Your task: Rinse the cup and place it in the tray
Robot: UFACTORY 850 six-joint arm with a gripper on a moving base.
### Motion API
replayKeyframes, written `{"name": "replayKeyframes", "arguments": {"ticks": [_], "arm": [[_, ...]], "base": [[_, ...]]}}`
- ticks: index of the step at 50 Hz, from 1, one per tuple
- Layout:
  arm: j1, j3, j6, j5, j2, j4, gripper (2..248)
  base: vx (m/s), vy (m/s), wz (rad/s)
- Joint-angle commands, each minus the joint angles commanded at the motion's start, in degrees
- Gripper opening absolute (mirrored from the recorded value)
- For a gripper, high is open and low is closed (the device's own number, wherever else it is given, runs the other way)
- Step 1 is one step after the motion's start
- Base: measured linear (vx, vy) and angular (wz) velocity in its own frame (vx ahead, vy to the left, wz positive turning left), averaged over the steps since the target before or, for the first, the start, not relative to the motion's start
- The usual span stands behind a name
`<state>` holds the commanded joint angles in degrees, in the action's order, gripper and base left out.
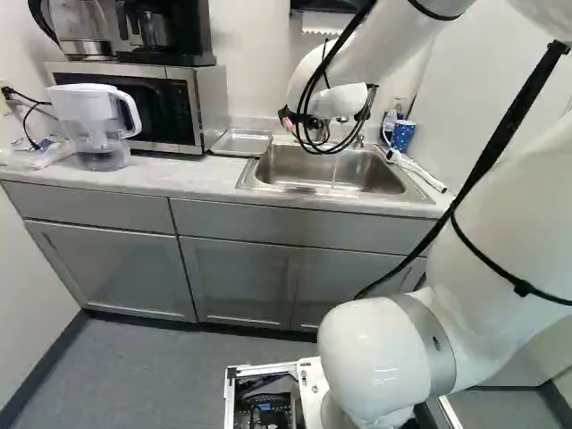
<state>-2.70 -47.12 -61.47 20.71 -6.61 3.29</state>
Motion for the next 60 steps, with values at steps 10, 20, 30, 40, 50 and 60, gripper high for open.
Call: {"name": "replayKeyframes", "arguments": {"ticks": [10,20,30,40,50,60], "arm": [[0.0,0.0,6.02,0.0,0.0,0.0,125],[0.0,0.0,12.04,0.0,0.0,0.0,125],[0.0,0.0,18.07,0.0,0.0,0.0,125],[0.0,0.0,24.09,0.0,0.0,0.0,125],[0.0,0.0,30.18,0.0,0.0,0.0,125],[0.0,0.0,36.13,0.0,0.0,0.0,125]], "base": [[0.0,0.0,0.0],[0.0,0.0,0.0],[0.0,0.0,0.0],[0.0,0.0,0.0],[0.0,0.0,0.0],[0.0,0.0,0.0]]}}
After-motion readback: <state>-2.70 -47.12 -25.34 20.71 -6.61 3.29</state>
